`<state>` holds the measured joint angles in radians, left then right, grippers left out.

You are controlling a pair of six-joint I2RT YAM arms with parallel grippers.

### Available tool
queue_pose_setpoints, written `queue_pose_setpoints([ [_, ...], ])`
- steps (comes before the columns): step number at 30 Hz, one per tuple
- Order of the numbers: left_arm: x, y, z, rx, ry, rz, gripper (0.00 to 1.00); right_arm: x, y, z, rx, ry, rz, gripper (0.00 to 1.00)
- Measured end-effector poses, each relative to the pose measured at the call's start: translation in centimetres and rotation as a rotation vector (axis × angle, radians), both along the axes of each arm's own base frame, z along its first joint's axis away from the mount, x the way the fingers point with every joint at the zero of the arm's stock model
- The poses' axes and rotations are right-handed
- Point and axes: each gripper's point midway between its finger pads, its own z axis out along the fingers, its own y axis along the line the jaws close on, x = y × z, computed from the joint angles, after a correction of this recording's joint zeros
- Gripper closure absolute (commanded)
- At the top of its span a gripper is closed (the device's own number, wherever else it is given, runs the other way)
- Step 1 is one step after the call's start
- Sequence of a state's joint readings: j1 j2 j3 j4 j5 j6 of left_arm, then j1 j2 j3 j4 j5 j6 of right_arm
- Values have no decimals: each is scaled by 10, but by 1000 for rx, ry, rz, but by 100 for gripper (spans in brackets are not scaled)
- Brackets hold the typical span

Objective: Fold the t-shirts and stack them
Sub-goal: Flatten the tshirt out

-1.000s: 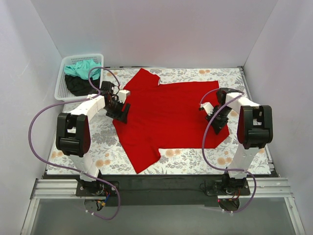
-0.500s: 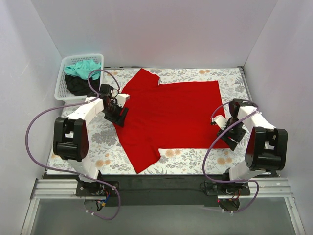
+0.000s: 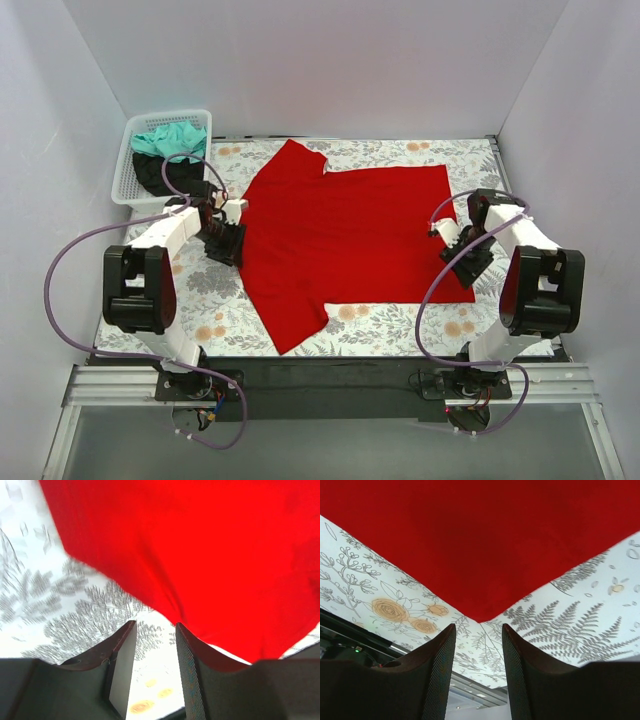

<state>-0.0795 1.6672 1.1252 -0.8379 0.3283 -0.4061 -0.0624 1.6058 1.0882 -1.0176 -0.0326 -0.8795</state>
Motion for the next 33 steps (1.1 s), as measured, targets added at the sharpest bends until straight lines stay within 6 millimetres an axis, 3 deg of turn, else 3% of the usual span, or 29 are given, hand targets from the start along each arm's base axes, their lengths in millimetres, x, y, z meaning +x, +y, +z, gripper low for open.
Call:
queue_pose_setpoints([
  [6,-29,-1,-18,-47,122,81,58,-8,6,-17,29,40,-22,54],
  [13,-29,-4,-32,-52,154,123,58,-12,4,-40,18,58,-33,57],
  [16,-27,-1,-36,-34,161,142,64,-12,3,-41,5,56,-36,57],
  [23,-23,13,-41,55,166,159,93,-12,2,-42,-6,56,-32,57],
  [25,-23,16,-42,72,161,152,94,-12,2,-42,-7,52,-31,57],
  [33,-20,18,-38,80,127,122,78,-13,2,-42,-13,26,-26,57],
])
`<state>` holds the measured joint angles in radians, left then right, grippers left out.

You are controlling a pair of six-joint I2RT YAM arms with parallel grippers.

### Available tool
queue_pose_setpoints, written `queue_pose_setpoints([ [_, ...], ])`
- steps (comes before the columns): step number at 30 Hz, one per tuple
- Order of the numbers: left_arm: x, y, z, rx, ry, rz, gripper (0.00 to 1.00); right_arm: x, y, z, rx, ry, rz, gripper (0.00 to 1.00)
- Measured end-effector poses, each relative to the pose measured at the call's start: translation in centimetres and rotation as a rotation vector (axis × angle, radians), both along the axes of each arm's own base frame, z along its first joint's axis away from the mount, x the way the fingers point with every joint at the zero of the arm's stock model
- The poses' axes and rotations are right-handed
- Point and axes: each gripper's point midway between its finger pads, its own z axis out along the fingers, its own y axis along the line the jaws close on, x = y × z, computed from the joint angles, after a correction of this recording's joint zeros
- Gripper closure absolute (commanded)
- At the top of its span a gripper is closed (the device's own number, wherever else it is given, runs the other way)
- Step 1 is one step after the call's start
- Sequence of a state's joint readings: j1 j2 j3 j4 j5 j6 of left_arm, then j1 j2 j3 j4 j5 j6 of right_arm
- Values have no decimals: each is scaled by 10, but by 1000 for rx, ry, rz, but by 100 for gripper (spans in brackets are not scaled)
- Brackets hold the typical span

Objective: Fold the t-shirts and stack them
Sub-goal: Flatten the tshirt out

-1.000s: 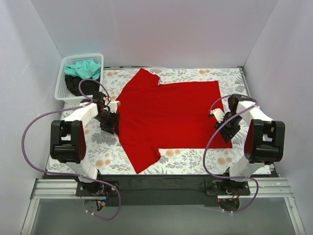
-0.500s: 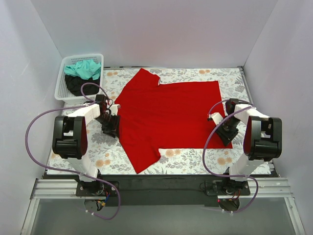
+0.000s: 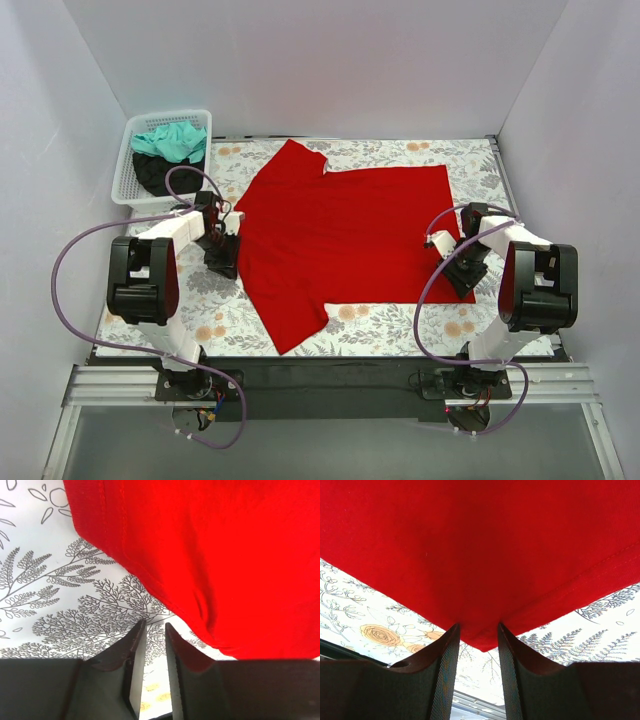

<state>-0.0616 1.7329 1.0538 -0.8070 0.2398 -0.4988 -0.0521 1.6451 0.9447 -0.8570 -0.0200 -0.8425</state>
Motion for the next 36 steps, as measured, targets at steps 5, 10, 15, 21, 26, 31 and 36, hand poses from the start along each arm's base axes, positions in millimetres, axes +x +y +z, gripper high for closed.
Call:
queue_pose_setpoints([
  [5,3,-3,3,-11,-13,16,76,0,0,0,-3,0,0,57],
  [10,9,-10,5,-18,-36,24,76,0,-1,0,-3,-1,1,57],
  [15,14,-13,6,-26,-52,36,71,0,-1,0,-3,-5,3,57],
  [21,22,-15,7,-35,-63,54,73,0,-1,0,-6,-5,4,57],
  [26,25,-15,-1,-28,-49,70,96,-1,-4,0,-20,-2,6,57],
  [31,27,-7,-3,16,-58,60,100,-2,-6,-1,-34,-1,16,58],
  [36,29,11,-1,131,-96,-5,100,-3,-10,-1,-52,-11,31,59],
])
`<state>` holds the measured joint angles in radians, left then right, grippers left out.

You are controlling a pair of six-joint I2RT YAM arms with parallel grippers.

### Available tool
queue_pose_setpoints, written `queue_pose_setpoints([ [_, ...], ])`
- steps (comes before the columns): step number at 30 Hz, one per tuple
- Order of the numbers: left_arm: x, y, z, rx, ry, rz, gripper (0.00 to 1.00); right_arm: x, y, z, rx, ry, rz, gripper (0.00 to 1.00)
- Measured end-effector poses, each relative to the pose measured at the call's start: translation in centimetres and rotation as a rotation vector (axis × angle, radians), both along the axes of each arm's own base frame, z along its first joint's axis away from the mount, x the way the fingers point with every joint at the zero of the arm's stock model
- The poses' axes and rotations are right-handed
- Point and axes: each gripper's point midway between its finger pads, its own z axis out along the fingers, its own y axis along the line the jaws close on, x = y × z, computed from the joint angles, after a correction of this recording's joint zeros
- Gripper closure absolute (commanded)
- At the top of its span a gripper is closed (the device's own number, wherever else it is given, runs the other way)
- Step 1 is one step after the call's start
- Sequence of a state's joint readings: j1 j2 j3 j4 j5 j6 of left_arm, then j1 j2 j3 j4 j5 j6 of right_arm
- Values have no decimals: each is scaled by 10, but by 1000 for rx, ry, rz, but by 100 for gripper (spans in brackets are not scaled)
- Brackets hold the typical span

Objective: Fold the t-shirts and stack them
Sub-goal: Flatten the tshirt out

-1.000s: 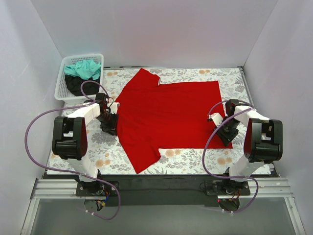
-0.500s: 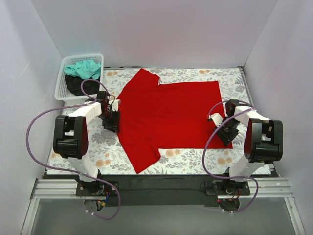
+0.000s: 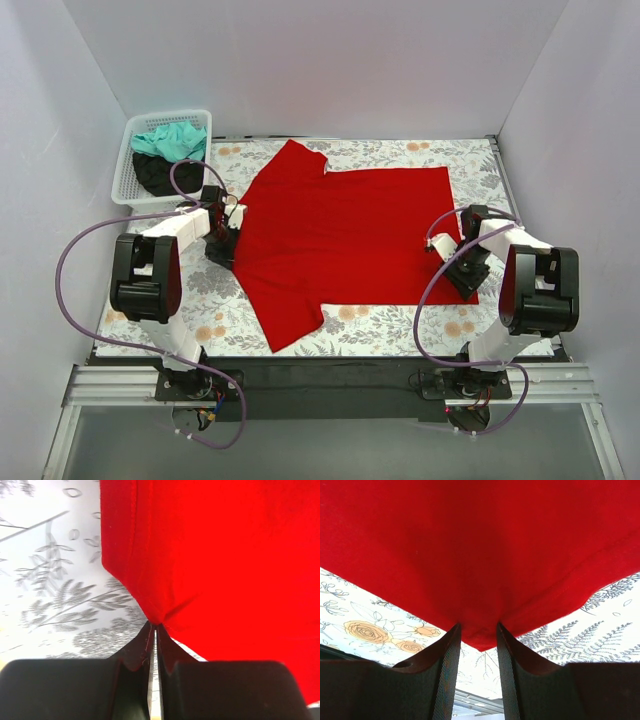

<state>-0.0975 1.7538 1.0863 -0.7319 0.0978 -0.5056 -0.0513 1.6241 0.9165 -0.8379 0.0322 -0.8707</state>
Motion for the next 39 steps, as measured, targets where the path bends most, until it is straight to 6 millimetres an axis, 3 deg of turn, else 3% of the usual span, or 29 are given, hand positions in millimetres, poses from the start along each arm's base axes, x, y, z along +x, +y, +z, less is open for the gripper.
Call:
queue_pose_setpoints([
  [3,1,7,0,40,-9,-28,99,-1,0,0,-7,-9,8,57],
  [4,1,8,0,43,-9,-38,83,-1,0,0,-10,-11,11,56],
  [7,-2,5,2,21,2,-86,57,-4,2,1,3,-9,23,48],
  [9,-7,-2,6,-20,14,-119,50,-7,7,3,28,-3,30,43],
  [12,-12,-12,26,-77,-13,-178,50,-12,15,15,75,-11,52,42],
  [17,-12,-33,80,-163,-174,-343,49,-3,19,52,102,-141,125,48],
  [21,-21,-54,102,-210,-245,-463,48,-7,18,60,96,-173,198,48],
  [27,-45,-76,88,-267,-191,-558,47,-20,18,42,99,-132,253,44],
  [39,-68,-76,67,-261,-155,-632,44,-29,13,-2,30,-109,368,46],
])
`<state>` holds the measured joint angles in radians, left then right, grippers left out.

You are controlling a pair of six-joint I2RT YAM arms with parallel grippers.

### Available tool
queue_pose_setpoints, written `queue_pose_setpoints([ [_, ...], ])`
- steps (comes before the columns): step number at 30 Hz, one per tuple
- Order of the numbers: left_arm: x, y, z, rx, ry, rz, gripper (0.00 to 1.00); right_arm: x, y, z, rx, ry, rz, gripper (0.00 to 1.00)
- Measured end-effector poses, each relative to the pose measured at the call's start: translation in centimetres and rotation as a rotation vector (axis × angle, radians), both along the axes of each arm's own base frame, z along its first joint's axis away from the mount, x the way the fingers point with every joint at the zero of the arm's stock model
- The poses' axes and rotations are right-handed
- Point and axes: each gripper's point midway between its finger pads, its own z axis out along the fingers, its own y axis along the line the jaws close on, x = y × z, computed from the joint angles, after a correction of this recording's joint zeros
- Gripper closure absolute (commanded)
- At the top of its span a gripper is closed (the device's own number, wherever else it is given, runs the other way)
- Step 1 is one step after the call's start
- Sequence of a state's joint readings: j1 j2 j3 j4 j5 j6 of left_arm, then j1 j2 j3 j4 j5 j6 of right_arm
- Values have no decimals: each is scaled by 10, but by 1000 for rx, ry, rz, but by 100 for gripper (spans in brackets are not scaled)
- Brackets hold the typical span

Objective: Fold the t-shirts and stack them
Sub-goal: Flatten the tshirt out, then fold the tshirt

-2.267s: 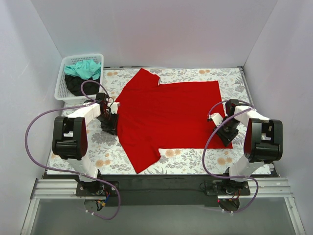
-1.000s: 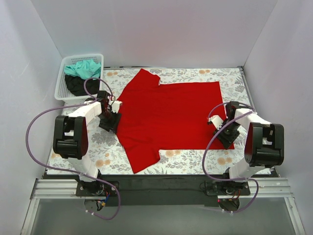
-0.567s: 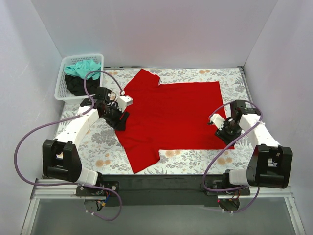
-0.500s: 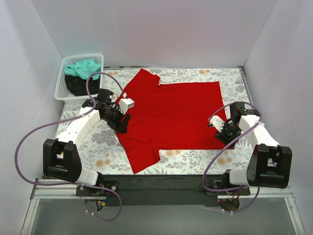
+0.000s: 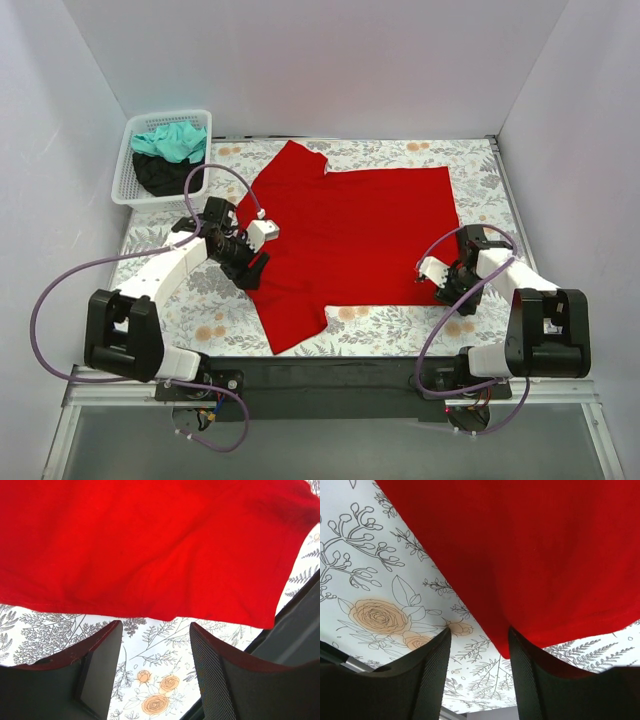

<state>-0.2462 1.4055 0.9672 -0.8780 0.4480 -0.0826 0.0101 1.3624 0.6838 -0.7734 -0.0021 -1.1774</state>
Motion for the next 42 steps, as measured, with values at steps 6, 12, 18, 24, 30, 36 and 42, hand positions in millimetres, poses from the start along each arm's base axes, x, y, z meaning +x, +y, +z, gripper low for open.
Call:
queue_pose_setpoints([
  [6,-21,-5,-4,8,-54,-121,44,4,-6,-1,-61,-21,33,92],
  [12,-44,-17,-11,18,-101,-299,47,10,-8,0,-86,-57,50,99],
  [18,-68,-27,-28,62,-121,-440,51,11,-7,1,-80,-64,52,99],
  [24,-82,-36,-45,104,-138,-521,52,11,-6,1,-75,-65,53,99],
  [30,-86,-36,-68,169,-155,-548,59,11,-6,1,-73,-67,54,99],
  [36,-85,-37,-68,175,-187,-545,92,11,-5,7,-68,-89,55,99],
  [42,-99,-28,-62,199,-133,-552,100,7,-2,18,-53,-113,60,99],
])
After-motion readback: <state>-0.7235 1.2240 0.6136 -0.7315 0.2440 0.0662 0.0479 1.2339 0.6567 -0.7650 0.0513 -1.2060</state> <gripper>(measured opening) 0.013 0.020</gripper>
